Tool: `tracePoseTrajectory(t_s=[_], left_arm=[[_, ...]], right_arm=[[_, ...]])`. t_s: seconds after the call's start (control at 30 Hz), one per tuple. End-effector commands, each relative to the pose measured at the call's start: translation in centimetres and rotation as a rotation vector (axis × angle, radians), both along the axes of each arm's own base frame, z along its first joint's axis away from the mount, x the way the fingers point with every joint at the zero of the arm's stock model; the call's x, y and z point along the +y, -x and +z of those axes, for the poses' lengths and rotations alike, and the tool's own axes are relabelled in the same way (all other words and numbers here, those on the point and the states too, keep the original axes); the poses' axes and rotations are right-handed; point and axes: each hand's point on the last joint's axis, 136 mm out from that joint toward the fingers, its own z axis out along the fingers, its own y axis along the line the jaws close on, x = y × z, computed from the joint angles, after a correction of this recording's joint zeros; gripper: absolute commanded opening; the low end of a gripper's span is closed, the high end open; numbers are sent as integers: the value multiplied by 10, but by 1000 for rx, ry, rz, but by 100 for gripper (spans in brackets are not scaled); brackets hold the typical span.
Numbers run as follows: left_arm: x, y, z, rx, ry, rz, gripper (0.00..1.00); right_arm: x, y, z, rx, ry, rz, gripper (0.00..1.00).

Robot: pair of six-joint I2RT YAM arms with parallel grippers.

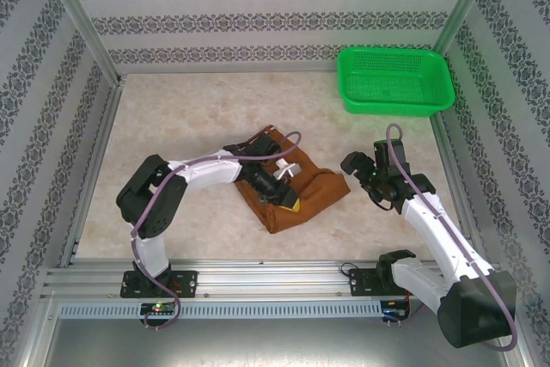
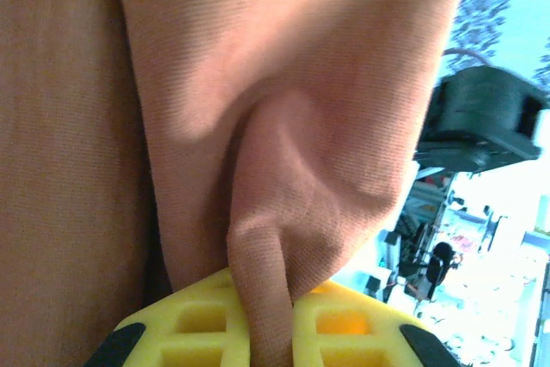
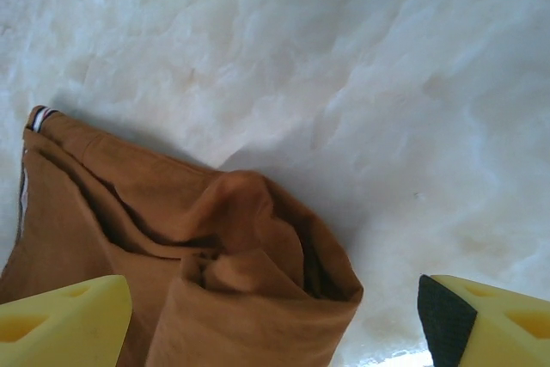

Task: Roll up the long pants

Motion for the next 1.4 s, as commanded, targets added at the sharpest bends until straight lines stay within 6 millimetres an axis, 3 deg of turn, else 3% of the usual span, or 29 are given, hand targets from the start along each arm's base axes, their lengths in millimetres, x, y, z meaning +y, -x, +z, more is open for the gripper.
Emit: tracePoseTrajectory(t_s=[0.0,0.37,0.6,0.8,0.97,1.07,1.1,1.13,1.17,1.2,1.23,1.3,1.37], left_arm=[[-1,-9,32,41,102,50,0],[26,-43,15,52,121,318,0],[42,-39,-24,125,100,411,0],[51,-40,-43,225,167,470,0],[53,-41,-43,255,220,465,0],[55,-50,-31,252,271,472,0],[57,-54,-25,252,297,479,0],[59,-60,-19,246,320,490,0],[61,-63,-15,239,334,497,0],[63,-67,-11,226,345,494,0],[63,-68,-5,207,353,476,0],[62,-67,-3,150,310,430,0],[72,-58,-12,14,127,358,1]], right_arm=[[20,5,-6,19,-64,57,88],[57,6,-21,55,-101,145,89],[88,-2,-23,68,-102,214,89],[113,-12,-26,65,-114,251,89],[130,-22,-48,105,-121,273,89],[141,-27,-69,144,-118,300,88],[143,-28,-78,169,-115,304,86],[148,-28,-84,177,-121,319,76],[149,-28,-91,183,-124,324,51],[147,-28,-98,193,-114,313,18],[144,-27,-104,200,-104,302,0],[135,-21,-111,211,-82,273,0],[123,-14,-114,208,-61,241,0]])
